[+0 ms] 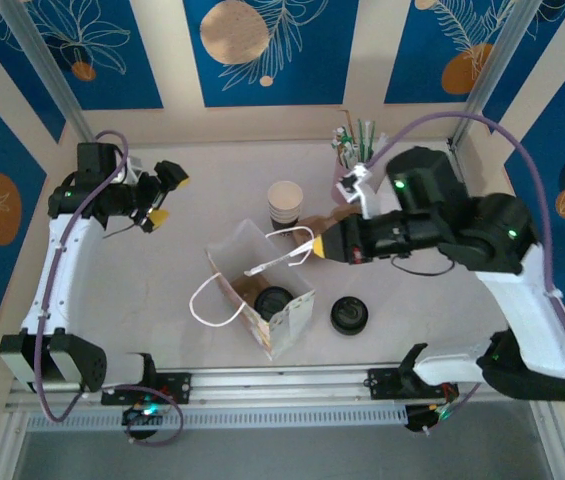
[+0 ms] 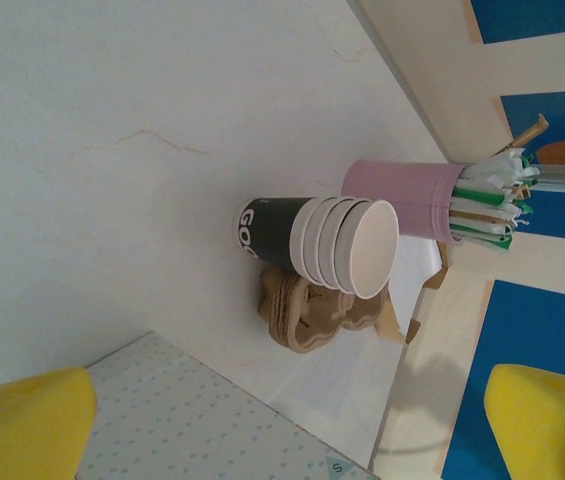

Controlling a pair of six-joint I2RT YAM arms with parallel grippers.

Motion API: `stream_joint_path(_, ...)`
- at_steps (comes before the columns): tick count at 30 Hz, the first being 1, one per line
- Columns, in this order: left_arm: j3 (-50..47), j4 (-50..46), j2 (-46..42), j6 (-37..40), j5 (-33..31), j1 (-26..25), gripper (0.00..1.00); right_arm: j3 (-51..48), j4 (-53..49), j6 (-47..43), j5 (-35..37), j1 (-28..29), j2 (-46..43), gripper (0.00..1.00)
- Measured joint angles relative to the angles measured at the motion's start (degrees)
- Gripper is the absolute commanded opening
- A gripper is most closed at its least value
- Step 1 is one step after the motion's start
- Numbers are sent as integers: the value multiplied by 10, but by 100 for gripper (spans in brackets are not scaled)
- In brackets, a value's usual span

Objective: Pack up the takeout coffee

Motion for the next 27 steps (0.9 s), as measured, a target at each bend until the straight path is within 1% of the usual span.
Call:
stream_joint_path(4,-8,0,-10,0,0,-1,100,11,-3,-13,44,31,54,0)
stream_joint_path(7,-8,-2,-14,1,1,-7,100,17,-4,-23,64,46,88,0)
stream_joint_path(16,-4,-18,-29,25,8,-58,100,51,-3,-64,79,73,173,0)
stream_joint_path(19,1,-21,-37,35,11,-68,100,56,-6,-78,77,79,200,26)
stream_joint_path(22,1,-16,-54,37,17,-71,100,66,-15,-96,75,86,231,46)
stream_joint_path(24,1,-4,-64,37,22,-75,100,82,-25,-106,75,91,251,52)
stream_joint_path(27,3,14,-76,34,27,-81,100,104,-33,-116,76,91,265,52)
